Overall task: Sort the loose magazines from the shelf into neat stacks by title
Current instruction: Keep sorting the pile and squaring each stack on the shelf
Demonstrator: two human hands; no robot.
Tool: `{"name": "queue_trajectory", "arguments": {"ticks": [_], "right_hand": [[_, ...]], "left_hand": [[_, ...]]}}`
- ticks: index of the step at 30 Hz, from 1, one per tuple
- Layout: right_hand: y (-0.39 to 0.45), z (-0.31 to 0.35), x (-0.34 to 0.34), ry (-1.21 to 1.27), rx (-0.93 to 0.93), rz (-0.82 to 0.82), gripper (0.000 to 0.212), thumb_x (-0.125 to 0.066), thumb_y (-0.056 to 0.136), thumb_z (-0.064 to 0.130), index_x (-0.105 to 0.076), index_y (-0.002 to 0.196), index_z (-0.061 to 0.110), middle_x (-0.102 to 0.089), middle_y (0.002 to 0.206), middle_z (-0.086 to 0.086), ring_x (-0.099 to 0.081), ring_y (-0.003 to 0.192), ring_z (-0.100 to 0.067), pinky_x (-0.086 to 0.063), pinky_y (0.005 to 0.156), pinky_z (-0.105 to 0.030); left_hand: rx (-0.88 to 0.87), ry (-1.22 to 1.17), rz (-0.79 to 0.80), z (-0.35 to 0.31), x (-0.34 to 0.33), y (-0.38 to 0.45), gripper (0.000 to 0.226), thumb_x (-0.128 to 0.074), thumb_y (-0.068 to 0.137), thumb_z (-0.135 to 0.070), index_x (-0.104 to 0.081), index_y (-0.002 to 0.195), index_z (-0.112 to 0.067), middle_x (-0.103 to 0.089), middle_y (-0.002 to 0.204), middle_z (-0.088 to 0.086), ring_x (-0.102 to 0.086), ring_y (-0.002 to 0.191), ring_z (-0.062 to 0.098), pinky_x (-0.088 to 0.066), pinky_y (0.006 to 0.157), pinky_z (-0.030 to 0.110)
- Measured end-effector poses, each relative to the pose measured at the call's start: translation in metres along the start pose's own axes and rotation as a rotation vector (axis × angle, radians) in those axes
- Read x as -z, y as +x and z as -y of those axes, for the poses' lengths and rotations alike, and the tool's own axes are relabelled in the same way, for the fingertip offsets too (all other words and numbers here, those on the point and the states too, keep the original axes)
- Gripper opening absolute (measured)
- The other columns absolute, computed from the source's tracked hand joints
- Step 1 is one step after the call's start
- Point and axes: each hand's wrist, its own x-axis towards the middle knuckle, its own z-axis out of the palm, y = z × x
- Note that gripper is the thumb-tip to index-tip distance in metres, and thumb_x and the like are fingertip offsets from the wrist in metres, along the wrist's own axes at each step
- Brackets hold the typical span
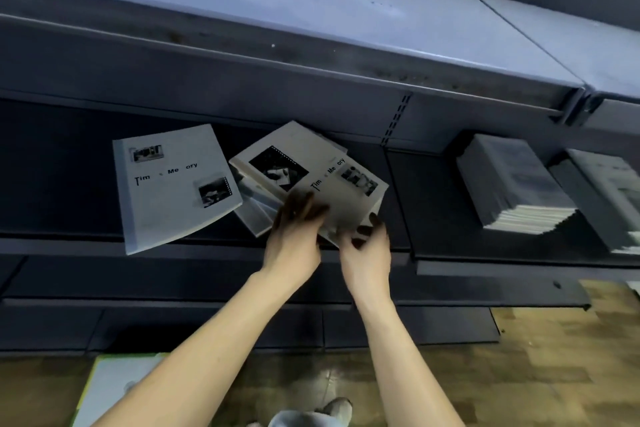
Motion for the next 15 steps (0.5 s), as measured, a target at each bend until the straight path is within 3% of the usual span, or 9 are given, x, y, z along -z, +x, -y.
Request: {"name": "queue_trajectory", "arguments": {"ticks": [2,7,9,12,15], "right_hand": [[-0.005,0.001,0.004,0.015,-0.032,0.023,0.050,-0.063,0.094,0.030,-0.044,0.138,0.016,-0.062,0.115,0.001,-0.060,0.095,-0.007,-0.046,0.074,-0.016],[0.006,0.005,0.012,-0.062,0.042,-0.006,0.058,-0.066,0.090,0.023,-0.043,0.142,0.016,-0.045,0.128,-0.002,-0.056,0.101,-0.015,-0.048,0.083,-0.027],[0.018,0.010,0.014,-0.077,0.068,0.058,0.062,-0.068,0.090,0.021,-0.041,0.146,0.017,-0.042,0.124,0.004,-0.053,0.106,-0.014,-0.052,0.090,-0.030],[0.028,0.013,0.012,-0.219,0.148,0.116,0.041,-0.064,0.090,0.014,-0.057,0.130,0.013,-0.055,0.113,0.004,-0.057,0.112,-0.023,-0.053,0.092,-0.036],[0.027,0.011,0.012,-0.131,0.070,0.136,0.046,-0.067,0.087,0.013,-0.057,0.133,0.016,-0.045,0.110,0.012,-0.055,0.114,-0.027,-0.050,0.098,-0.036]], "left_hand": [[-0.019,-0.007,-0.008,-0.002,0.003,-0.005,0.063,-0.051,0.084,0.002,-0.047,0.141,-0.024,-0.026,0.157,0.001,-0.010,0.149,0.025,-0.028,0.118,0.044],[-0.028,-0.008,-0.009,-0.004,0.005,-0.007,0.058,-0.052,0.082,0.000,-0.051,0.136,-0.022,-0.033,0.152,0.000,-0.015,0.148,0.025,-0.030,0.115,0.048],[-0.009,-0.019,-0.019,-0.006,0.006,-0.008,0.058,-0.051,0.084,0.000,-0.050,0.137,-0.024,-0.031,0.155,-0.003,-0.013,0.149,0.023,-0.027,0.117,0.047],[0.036,-0.031,-0.004,-0.009,0.007,-0.010,0.059,-0.048,0.089,-0.002,-0.046,0.142,-0.028,-0.022,0.160,-0.007,-0.007,0.150,0.021,-0.019,0.121,0.045],[0.068,-0.043,0.006,-0.010,0.009,-0.006,0.051,-0.048,0.090,-0.004,-0.052,0.136,-0.026,-0.030,0.156,-0.008,-0.013,0.148,0.023,-0.023,0.120,0.045]]}}
